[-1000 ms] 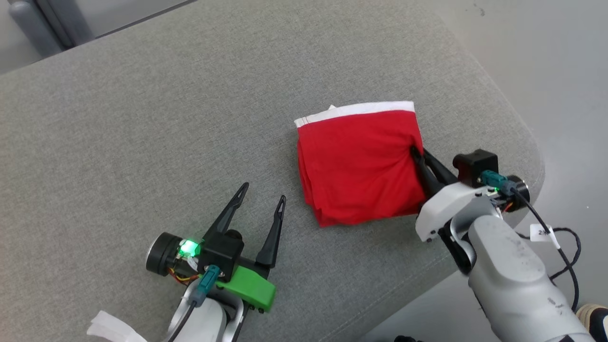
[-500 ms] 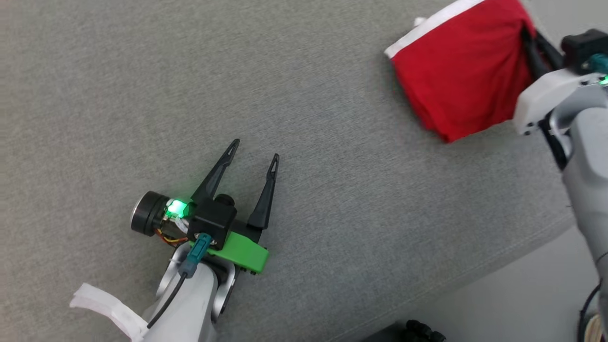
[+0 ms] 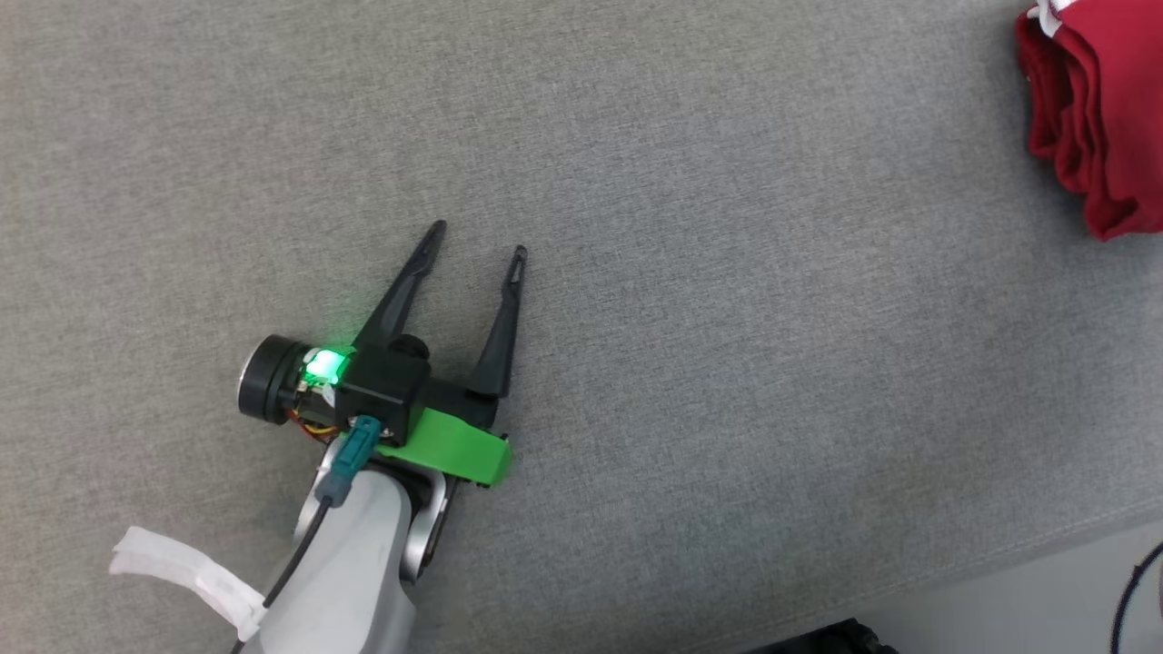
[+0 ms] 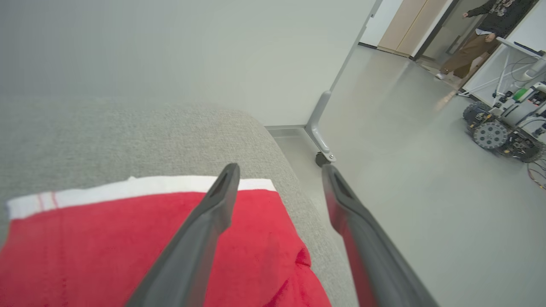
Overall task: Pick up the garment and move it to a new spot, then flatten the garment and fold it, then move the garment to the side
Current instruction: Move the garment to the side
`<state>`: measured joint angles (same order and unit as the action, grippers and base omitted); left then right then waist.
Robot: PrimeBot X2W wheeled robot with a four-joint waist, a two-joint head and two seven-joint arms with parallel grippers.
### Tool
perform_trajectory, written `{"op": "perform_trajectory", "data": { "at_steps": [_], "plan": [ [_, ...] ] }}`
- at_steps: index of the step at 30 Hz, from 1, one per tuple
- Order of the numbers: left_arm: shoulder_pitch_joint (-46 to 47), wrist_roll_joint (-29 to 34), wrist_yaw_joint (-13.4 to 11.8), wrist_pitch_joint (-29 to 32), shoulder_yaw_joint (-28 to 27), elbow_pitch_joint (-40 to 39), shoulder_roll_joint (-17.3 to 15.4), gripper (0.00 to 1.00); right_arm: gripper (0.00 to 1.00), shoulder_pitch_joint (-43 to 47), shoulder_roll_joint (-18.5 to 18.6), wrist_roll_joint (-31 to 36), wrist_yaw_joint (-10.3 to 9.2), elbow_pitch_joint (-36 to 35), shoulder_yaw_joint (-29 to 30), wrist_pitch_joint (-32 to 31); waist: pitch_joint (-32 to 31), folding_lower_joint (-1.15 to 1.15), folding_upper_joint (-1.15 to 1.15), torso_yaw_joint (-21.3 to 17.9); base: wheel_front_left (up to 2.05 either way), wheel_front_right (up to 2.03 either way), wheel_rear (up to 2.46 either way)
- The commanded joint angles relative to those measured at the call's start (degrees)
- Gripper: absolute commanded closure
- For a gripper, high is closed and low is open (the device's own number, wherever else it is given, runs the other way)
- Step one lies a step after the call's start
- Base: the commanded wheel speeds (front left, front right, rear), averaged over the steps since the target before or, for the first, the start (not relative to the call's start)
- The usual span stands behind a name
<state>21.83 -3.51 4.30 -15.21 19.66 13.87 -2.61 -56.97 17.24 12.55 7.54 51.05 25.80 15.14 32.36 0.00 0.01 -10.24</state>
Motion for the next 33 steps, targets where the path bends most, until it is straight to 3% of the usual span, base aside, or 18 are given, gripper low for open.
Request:
{"op": "perform_trajectory", "data": {
  "at_steps": [1, 6, 16, 28, 33],
  "plan": [
    [-0.6, -0.7, -0.8, 0.1, -1.3, 1.0, -0.9, 0.0, 0.0, 0.8, -1.0, -0.5, -0.11, -2.9, 1.7, 0.0, -1.2, 0.0, -0.01, 1.2, 0.0, 0.0, 0.0],
    [-1.2, -1.4, -1.2, 0.1, -3.5, 0.6, -0.6, 0.0, 0.0, 4.0, -6.6, -3.0, -0.1, -13.5, -0.6, 0.0, -4.3, 0.0, -0.01, 2.2, 0.0, 0.0, 0.0],
    [-3.2, -2.1, -2.3, 0.1, -10.4, 0.0, -0.5, 0.0, 0.0, 12.4, -12.1, -14.5, -0.1, -27.4, -12.2, 0.0, -10.3, 0.0, -0.01, 4.2, 0.0, 0.0, 0.0],
    [-8.6, -5.9, -3.7, 0.1, -14.7, 3.2, -0.4, 0.0, 0.0, 27.8, -14.2, -21.3, -0.1, -27.7, -20.5, 0.0, -18.6, 0.0, -0.01, 7.2, 0.0, 0.0, 0.0],
    [-12.0, -6.9, -4.1, 0.1, -15.6, 4.7, -0.4, 0.0, 0.0, 33.5, -14.2, -21.3, -0.1, -27.2, -23.7, 0.0, -21.7, 0.0, -0.01, 7.8, 0.0, 0.0, 0.0]
  ]
}}
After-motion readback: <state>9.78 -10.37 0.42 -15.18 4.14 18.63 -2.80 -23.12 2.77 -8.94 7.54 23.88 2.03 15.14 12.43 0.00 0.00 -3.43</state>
